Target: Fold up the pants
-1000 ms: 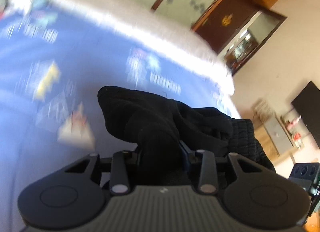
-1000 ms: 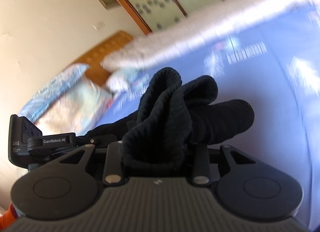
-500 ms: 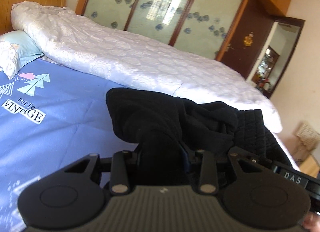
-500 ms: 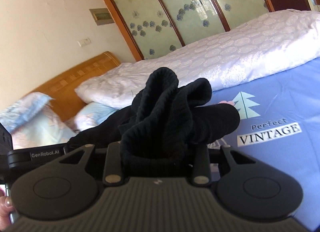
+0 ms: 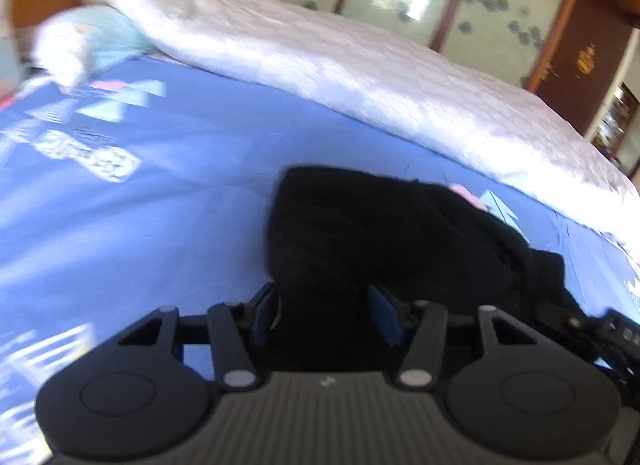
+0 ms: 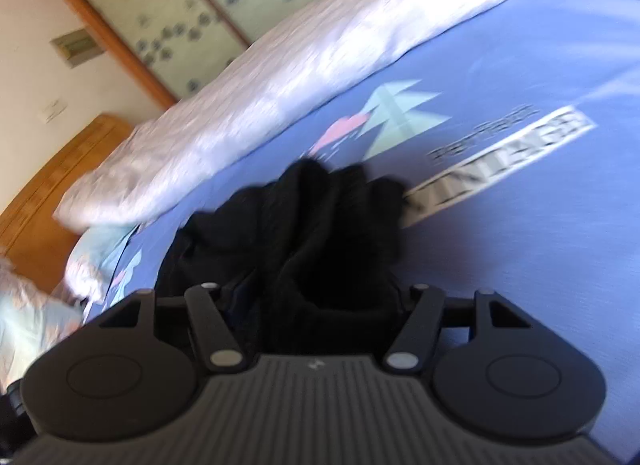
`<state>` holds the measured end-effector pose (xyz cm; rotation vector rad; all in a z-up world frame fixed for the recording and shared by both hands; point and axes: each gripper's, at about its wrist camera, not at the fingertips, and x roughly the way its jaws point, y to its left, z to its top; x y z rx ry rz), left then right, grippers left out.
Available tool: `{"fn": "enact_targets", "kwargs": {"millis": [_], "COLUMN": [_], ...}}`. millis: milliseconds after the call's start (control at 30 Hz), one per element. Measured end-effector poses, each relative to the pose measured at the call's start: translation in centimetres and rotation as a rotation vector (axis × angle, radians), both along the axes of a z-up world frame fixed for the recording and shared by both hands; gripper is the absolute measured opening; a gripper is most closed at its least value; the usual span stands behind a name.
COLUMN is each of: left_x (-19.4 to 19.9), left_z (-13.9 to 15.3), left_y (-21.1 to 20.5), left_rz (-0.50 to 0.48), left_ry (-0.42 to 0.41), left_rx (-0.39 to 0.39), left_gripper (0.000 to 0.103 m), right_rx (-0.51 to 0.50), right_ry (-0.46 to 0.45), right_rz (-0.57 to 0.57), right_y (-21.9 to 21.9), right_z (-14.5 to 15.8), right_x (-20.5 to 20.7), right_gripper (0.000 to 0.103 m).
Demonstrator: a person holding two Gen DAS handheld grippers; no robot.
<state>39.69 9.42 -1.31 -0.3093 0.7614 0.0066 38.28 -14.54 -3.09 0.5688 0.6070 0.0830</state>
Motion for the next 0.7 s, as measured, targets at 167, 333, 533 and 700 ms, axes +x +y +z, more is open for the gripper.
{"fn": "enact_targets", "kwargs": {"millis": [167, 333, 533, 700], "left_x": [-8.4, -19.9, -31.7, -37.5], "left_z": [3.5, 5.1, 6.9, 8.7], "left_y": [0.4, -1.5, -3.1, -3.4], "left_rz": [0.011, -0.081, -0.136, -0.148], "left_ry": [0.003, 0.029, 0.031, 0.048], "left_rx": [0.035, 0.083, 0.137, 0.151], "left_gripper": [0.074, 0.079, 0.102, 0.103], "right_rx": [-0.087, -0.111, -0.155, -0.153], "right_ry": [-0.001, 0.019, -0.023, -0.067], "right_rz": [0.032, 0.108, 0.144, 0.114], "right_y": [0.3, 1.6, 2.4, 1.7], "right_z": [3.5, 5.6, 7.0, 6.9], "right_x": [-10.7, -22.3, -31.8, -35.5], "right_gripper": [0.066, 0.069, 0.079, 0.088]}}
